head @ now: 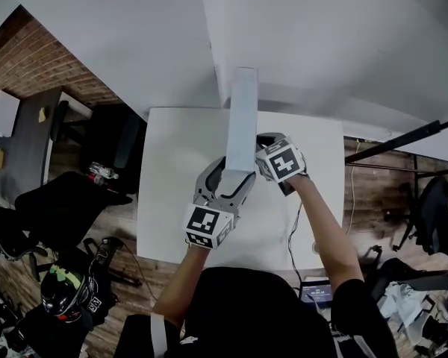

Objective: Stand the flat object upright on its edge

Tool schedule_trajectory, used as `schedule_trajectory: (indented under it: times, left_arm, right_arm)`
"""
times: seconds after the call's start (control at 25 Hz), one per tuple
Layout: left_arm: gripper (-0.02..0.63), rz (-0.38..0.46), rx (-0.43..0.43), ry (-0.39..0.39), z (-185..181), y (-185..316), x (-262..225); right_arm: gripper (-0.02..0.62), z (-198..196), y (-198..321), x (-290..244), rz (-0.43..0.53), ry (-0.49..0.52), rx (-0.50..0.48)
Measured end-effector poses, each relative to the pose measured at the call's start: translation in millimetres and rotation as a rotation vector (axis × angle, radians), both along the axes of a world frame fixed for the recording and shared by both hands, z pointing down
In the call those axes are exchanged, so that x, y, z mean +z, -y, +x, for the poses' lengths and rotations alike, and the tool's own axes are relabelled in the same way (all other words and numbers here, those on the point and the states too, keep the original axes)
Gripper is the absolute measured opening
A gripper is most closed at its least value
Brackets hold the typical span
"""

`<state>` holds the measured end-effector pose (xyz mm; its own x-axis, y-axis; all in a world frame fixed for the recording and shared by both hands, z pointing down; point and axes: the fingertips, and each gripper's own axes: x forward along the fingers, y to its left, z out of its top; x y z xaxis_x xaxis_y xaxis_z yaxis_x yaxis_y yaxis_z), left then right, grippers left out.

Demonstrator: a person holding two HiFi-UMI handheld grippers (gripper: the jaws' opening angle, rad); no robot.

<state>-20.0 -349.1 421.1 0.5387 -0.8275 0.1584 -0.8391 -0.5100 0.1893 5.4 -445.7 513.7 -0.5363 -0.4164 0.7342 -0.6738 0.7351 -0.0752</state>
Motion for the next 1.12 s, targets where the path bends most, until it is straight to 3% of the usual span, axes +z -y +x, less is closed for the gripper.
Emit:
schedule_trajectory:
  times: [0.76,1.12]
  left_arm:
    - [0.307,0.016,0.031,0.022,3,7,1]
    - [0.307,0.004,0.014,0.010,-7,7,0]
  right_arm:
    - [0.054,4,8,0,0.013,0.022,0.023]
    - [0.054,25,6,4,0.010,0.010,0.078]
